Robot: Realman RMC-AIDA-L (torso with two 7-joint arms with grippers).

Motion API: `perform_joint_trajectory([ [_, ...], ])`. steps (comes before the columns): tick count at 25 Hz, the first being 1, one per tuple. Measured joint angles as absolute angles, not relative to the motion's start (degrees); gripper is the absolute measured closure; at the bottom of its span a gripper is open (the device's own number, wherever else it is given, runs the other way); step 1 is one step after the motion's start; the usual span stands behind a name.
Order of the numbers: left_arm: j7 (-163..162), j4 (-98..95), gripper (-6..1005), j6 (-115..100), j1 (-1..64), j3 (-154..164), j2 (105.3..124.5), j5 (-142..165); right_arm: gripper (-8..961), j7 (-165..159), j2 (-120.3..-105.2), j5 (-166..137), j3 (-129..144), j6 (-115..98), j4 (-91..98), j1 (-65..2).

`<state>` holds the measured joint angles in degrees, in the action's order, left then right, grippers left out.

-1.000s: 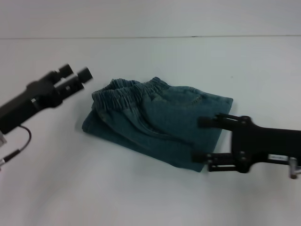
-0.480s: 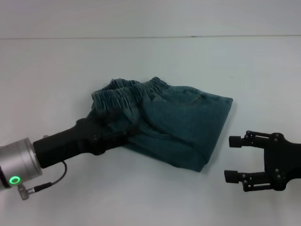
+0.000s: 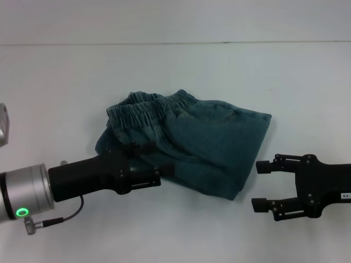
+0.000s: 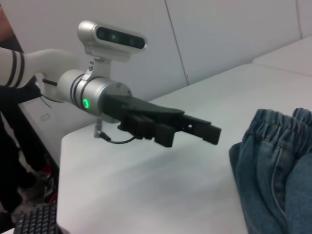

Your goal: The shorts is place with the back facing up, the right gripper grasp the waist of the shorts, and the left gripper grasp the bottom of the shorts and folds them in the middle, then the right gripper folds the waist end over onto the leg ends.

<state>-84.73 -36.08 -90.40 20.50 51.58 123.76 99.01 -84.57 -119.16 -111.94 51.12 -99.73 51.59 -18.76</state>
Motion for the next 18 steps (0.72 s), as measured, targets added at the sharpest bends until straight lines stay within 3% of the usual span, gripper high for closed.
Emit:
perform_joint_trajectory([
  [18, -85.2, -36.8, 108, -91.6, 21.7, 51.6, 123.66, 100.2, 25, -86.7, -119.57, -111.6, 50.0, -99.2, 51.4, -19.3],
])
